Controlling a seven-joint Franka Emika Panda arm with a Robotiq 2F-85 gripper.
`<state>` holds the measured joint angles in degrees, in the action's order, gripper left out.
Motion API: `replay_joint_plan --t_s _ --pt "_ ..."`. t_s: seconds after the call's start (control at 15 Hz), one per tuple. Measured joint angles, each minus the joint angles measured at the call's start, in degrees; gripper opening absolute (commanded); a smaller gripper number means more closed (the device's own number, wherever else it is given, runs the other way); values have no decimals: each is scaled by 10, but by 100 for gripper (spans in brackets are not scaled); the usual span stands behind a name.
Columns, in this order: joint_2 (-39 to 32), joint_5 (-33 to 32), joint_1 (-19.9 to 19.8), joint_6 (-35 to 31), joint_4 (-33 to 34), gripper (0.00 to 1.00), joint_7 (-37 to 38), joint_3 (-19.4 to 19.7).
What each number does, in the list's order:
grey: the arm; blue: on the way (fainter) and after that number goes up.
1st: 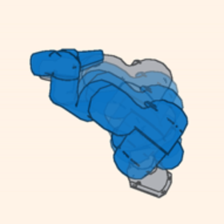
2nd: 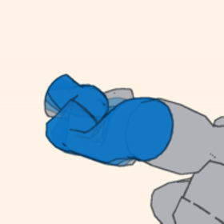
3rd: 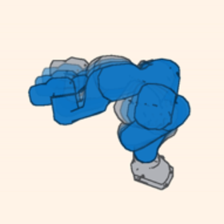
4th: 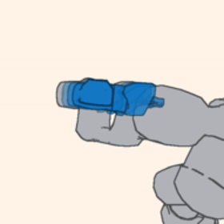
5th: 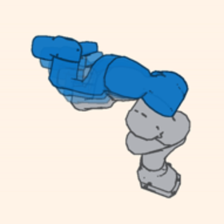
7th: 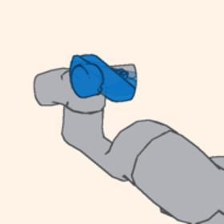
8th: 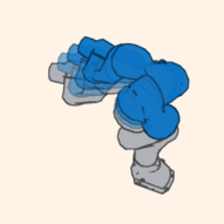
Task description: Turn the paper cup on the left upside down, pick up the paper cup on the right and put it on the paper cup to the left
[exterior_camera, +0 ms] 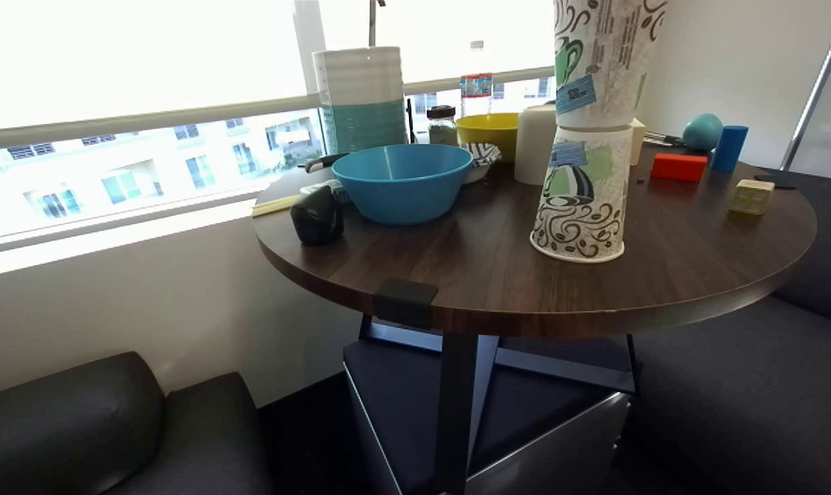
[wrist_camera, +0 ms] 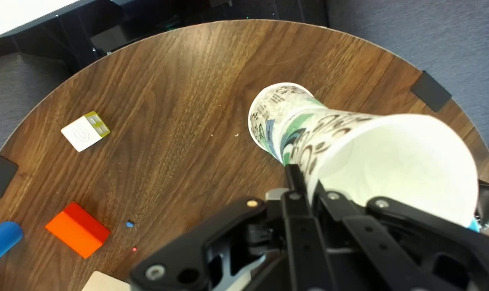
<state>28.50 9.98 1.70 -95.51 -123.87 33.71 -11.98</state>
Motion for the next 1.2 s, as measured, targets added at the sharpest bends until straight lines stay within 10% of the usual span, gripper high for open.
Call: replay_joint_plan --t_s 1.2 --pt "-5 7 0 0 0 1 0 4"
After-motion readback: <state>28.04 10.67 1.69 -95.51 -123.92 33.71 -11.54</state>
